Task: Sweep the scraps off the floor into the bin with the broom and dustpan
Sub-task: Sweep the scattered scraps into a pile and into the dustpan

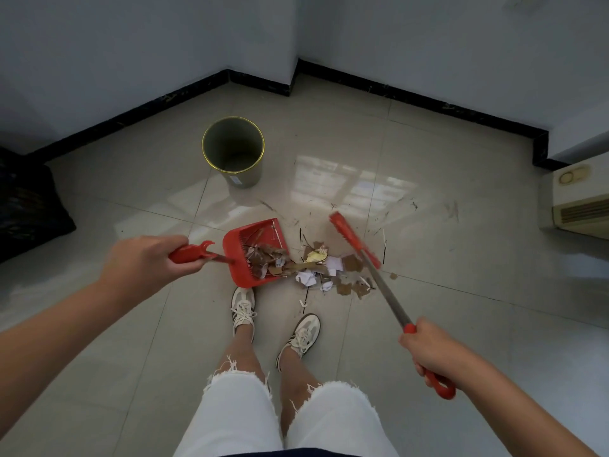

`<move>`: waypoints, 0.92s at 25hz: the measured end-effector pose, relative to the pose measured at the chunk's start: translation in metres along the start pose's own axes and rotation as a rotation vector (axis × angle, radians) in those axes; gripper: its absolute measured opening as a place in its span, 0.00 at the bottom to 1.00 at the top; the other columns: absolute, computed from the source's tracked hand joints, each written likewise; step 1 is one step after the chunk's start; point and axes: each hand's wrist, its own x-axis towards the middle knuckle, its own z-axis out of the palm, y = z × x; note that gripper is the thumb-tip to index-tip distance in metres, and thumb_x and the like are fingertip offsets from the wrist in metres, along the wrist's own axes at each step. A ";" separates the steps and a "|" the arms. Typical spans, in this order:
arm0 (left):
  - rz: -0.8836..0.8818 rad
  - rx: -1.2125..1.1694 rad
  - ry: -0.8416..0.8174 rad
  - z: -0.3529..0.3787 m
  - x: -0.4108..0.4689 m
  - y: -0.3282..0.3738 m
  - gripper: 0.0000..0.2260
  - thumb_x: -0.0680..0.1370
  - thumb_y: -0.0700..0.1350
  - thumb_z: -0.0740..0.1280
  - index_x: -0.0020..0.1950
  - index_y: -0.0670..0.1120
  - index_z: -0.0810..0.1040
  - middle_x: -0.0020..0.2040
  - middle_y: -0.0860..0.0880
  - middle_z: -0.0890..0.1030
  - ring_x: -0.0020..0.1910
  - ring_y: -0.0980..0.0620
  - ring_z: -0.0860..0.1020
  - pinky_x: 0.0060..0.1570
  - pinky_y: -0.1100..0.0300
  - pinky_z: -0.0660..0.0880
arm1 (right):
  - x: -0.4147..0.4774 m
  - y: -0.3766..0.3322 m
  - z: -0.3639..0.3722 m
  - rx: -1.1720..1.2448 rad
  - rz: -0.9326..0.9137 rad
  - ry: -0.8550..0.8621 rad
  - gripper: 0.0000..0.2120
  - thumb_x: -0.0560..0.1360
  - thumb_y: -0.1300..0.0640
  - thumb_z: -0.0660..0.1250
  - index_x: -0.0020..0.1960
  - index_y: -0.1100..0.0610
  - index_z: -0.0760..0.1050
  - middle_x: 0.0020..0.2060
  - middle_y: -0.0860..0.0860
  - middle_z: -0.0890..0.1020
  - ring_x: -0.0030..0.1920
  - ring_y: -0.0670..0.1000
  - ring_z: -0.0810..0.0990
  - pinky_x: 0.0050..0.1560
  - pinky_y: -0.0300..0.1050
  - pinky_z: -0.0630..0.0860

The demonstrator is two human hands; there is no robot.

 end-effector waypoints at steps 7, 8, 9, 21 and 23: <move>0.019 -0.015 0.003 0.021 0.035 0.014 0.22 0.68 0.69 0.60 0.28 0.51 0.68 0.21 0.55 0.63 0.20 0.51 0.66 0.23 0.66 0.55 | 0.025 -0.035 0.055 0.272 0.181 -0.153 0.07 0.73 0.64 0.56 0.37 0.61 0.65 0.17 0.52 0.69 0.17 0.50 0.66 0.27 0.38 0.60; 0.046 -0.025 -0.006 0.019 0.042 0.019 0.21 0.68 0.69 0.60 0.28 0.52 0.67 0.21 0.56 0.62 0.20 0.51 0.65 0.23 0.67 0.54 | 0.025 -0.044 0.067 0.269 0.163 -0.175 0.05 0.73 0.64 0.56 0.38 0.61 0.66 0.18 0.53 0.70 0.18 0.50 0.67 0.27 0.39 0.61; 0.079 -0.035 -0.017 0.018 0.049 0.024 0.20 0.68 0.68 0.60 0.29 0.53 0.65 0.22 0.57 0.61 0.21 0.52 0.65 0.23 0.67 0.53 | 0.023 -0.051 0.077 0.261 0.138 -0.189 0.04 0.74 0.63 0.55 0.40 0.61 0.66 0.19 0.53 0.70 0.19 0.50 0.67 0.26 0.39 0.63; 0.122 -0.012 -0.061 0.023 0.053 -0.023 0.23 0.70 0.70 0.59 0.29 0.52 0.68 0.22 0.55 0.64 0.20 0.51 0.66 0.21 0.64 0.59 | -0.013 -0.087 0.052 0.150 -0.033 -0.281 0.03 0.74 0.62 0.60 0.47 0.60 0.66 0.21 0.53 0.68 0.18 0.49 0.65 0.20 0.36 0.63; 0.069 -0.006 -0.052 0.022 0.037 -0.044 0.22 0.69 0.70 0.59 0.30 0.53 0.65 0.21 0.54 0.65 0.20 0.51 0.66 0.22 0.63 0.61 | -0.021 -0.072 0.033 0.168 -0.035 -0.244 0.03 0.75 0.62 0.60 0.47 0.61 0.66 0.21 0.54 0.68 0.17 0.49 0.64 0.19 0.35 0.62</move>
